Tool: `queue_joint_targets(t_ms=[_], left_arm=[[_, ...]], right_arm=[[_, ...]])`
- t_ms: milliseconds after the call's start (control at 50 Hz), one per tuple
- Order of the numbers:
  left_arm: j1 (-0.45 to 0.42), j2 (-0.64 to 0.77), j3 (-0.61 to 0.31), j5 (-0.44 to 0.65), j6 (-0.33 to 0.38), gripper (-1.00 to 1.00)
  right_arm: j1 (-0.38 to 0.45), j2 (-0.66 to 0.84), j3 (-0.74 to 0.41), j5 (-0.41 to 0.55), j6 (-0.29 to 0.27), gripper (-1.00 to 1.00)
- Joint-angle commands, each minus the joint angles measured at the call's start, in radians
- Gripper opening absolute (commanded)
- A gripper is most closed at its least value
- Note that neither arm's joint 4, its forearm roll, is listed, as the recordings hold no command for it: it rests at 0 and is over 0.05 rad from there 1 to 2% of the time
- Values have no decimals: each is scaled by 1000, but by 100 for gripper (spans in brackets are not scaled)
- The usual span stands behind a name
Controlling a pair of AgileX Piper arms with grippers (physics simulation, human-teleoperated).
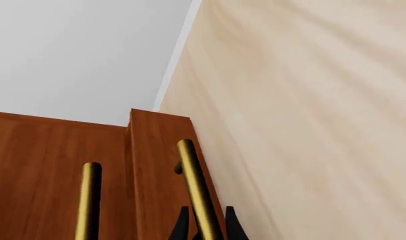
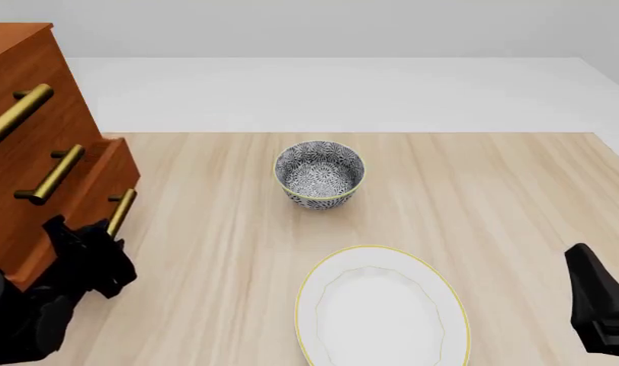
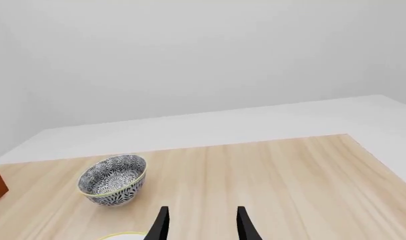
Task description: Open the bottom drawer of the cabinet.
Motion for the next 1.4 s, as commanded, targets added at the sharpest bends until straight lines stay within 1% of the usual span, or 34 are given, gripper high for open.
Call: queue_joint_targets(t_ms=[20, 440, 840, 1160, 1400], left_arm=[[-71, -16, 1, -36, 17, -100], [-115, 13, -35, -36, 24, -100], [-157, -15, -18, -36, 19, -100], [-184, 10, -48, -36, 22, -100], [-223, 15, -62, -36, 23, -100]], right_arm=[[-3, -1, 0, 0, -1, 100], [-5, -3, 0, 0, -3, 100], [-6, -3, 0, 0, -3, 100], [-9, -3, 0, -2, -3, 100], [-12, -3, 0, -3, -2, 100]])
